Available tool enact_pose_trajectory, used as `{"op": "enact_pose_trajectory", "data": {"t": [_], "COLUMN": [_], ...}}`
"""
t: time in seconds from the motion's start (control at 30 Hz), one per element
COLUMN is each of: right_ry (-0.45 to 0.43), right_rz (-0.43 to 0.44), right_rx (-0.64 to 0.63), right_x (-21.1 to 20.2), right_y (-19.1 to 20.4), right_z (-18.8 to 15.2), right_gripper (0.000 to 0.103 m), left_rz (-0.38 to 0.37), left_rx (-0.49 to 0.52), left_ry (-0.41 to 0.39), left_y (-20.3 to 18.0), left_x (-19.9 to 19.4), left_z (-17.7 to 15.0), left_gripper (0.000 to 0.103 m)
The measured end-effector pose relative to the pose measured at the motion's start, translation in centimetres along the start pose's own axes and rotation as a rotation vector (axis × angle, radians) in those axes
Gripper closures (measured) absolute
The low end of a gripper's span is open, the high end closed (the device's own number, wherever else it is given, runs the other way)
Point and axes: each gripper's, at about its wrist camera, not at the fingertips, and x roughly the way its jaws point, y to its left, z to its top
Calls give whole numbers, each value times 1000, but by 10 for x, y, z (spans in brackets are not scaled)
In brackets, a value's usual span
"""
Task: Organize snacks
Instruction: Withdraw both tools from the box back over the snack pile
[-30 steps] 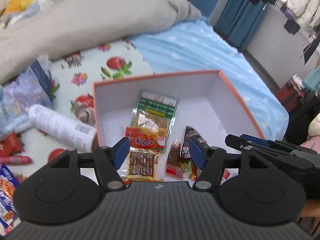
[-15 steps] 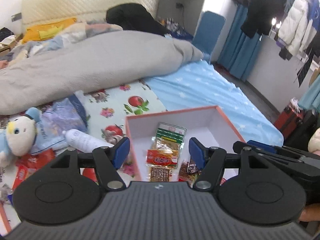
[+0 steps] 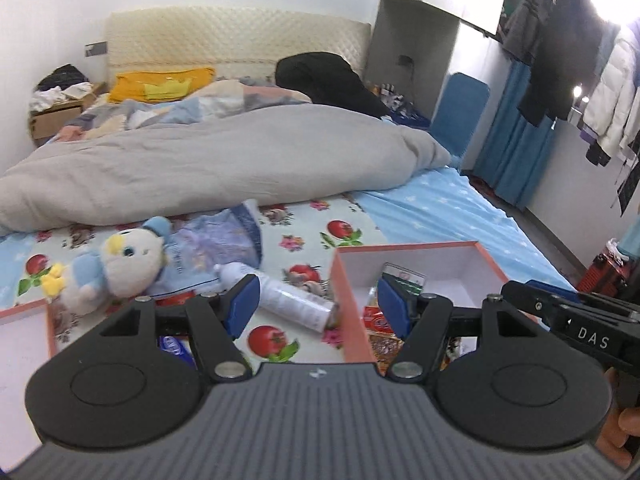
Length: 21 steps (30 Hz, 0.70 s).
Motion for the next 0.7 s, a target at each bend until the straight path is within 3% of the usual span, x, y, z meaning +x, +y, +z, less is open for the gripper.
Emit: {"op": "enact_pose_trajectory", "data": {"t": [0.33, 0.7], "right_ry": [28, 65], "right_rz": [57, 165], "right_rx": [-96, -119], "right_x": [-2, 1], "right_y": [46, 82], "right_z": [-48, -94], "right_gripper": [68, 68], "left_rz": [106, 156], "left_rx": [-13, -97], "left_ry": [-35, -23], "left_y": [38, 80], "left_x": [-38, -59], "left_z": [-61, -122], "left_gripper": [33, 33]}}
